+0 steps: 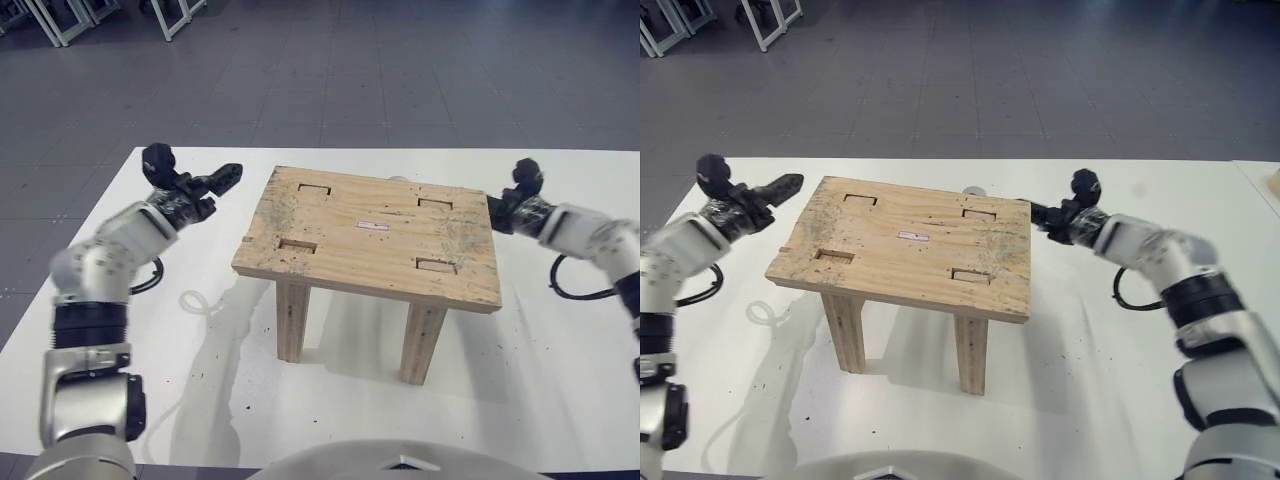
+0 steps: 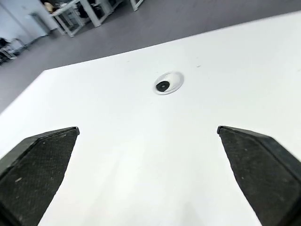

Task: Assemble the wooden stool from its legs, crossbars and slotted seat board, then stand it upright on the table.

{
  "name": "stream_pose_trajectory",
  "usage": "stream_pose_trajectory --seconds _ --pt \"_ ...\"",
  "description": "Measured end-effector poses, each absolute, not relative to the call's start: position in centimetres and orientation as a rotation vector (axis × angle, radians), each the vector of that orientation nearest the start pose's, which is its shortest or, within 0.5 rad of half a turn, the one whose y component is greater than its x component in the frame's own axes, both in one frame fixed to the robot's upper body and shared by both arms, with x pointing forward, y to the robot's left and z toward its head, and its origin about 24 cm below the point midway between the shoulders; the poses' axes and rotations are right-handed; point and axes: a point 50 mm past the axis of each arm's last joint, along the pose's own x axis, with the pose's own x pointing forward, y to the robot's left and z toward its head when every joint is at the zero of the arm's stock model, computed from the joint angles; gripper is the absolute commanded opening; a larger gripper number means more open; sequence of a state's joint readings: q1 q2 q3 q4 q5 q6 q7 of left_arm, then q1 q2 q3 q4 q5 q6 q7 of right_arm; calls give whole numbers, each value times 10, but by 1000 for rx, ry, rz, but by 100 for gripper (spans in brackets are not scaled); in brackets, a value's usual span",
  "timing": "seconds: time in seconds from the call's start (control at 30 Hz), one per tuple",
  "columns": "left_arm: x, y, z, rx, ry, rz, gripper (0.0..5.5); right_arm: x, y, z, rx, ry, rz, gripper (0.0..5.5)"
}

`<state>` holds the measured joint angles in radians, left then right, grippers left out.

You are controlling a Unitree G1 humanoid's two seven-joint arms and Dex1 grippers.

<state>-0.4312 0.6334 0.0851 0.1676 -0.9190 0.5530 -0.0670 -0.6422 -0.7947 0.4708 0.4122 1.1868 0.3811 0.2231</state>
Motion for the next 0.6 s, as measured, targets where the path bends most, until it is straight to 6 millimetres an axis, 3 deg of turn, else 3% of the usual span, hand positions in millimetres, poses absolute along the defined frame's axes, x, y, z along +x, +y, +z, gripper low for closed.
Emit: stream_pose_trajectory --seconds 0.07,0.13,0.4,0.6 --pt "318 225 107 -165 134 -78 406 336 -185 94 119 200 294 545" --pt "314 211 93 -85 86 -54 406 333 -174 87 58 114 212 545" --pt "316 194 92 -33 22 -78 406 340 -169 97 52 -7 118 545" --pt "320 198 102 -75 -17 -58 406 342 -165 96 89 -6 112 545"
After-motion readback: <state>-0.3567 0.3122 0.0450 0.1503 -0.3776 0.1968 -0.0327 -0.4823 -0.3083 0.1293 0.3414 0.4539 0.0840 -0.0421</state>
